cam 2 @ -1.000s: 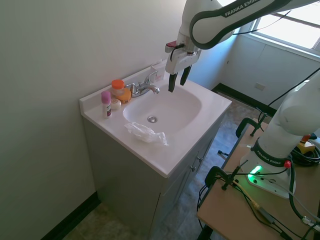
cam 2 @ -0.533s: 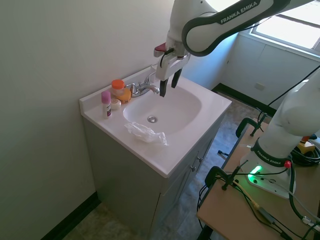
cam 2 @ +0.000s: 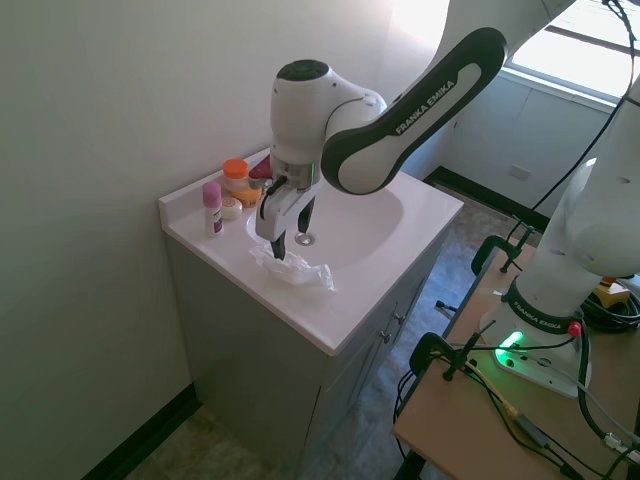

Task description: Throw the tissue in the trash bin

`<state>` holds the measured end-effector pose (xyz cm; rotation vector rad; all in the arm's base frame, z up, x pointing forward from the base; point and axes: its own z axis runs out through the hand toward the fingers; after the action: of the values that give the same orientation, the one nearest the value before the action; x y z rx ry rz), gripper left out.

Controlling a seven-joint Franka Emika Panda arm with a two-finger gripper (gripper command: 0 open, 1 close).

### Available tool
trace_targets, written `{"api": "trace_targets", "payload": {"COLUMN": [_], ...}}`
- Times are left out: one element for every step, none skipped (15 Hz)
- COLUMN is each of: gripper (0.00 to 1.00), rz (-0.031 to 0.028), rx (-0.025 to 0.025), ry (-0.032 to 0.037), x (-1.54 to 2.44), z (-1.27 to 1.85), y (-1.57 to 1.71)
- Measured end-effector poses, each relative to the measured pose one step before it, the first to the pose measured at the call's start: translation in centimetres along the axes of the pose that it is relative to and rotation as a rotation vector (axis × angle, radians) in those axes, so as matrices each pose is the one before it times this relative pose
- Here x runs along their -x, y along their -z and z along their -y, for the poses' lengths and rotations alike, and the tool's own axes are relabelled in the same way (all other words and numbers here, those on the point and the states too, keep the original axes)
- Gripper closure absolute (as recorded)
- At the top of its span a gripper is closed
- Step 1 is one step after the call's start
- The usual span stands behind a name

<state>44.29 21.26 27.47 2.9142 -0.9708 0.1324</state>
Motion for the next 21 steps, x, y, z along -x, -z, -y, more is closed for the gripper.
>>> {"api": "trace_targets", "payload": {"gripper": [0.00, 0.00, 0.00, 1.00, 1.00, 1.00, 1.00, 1.00, 1.00, 1.00, 1.00, 1.00, 1.00, 1.00, 1.00, 1.00, 1.00, 1.00, 1.00, 1.00, 1.00], "rz": [0.00275, 0.00300, 0.00182, 0.00412, 0.00448, 0.00577, 0.00501, 0.00265, 0.00539, 0.00822, 0.00469, 0.00562, 0.00575, 0.00331, 0.00469, 0.00503, 0.00605, 0.00341, -0.00013, 0.00121, 0.00189], "rx": [-0.00141, 0.00060, 0.00007, 0.00391, 0.00465, 0.00266, -0.00044, -0.00090, 0.00065, 0.00127, 0.00353, 0.00589, 0.00530, 0.00181, -0.00009, -0.00069, 0.00055, 0.00050, 0.00032, -0.00033, -0.00121], "ry": [0.00325, -0.00003, -0.00155, -0.00203, -0.00536, -0.00929, -0.00734, -0.00547, -0.00579, -0.00821, -0.00453, -0.00553, -0.00421, -0.00233, -0.00302, -0.00197, -0.00528, -0.00195, -0.00194, -0.00230, -0.00018], "x": [0.695, 0.515, 0.239, 0.079, -0.119, -0.283, -0.134, -0.084, 0.068, 0.034, -0.015, -0.010, 0.011, 0.039, 0.030, -0.055, -0.069, -0.125, -0.147, -0.143, -0.170], "z": [0.261, 0.175, -0.065, -0.279, -0.299, -0.299, -0.087, -0.035, 0.009, -0.020, -0.058, -0.082, -0.065, -0.006, 0.028, 0.012, -0.052, -0.065, -0.064, -0.060, -0.058], "y": [-0.574, -0.456, -0.515, -0.529, -0.449, -0.370, -0.120, -0.006, -0.011, -0.027, -0.059, -0.122, -0.122, -0.058, 0.008, 0.031, -0.033, -0.019, -0.012, -0.001, 0.025]}}
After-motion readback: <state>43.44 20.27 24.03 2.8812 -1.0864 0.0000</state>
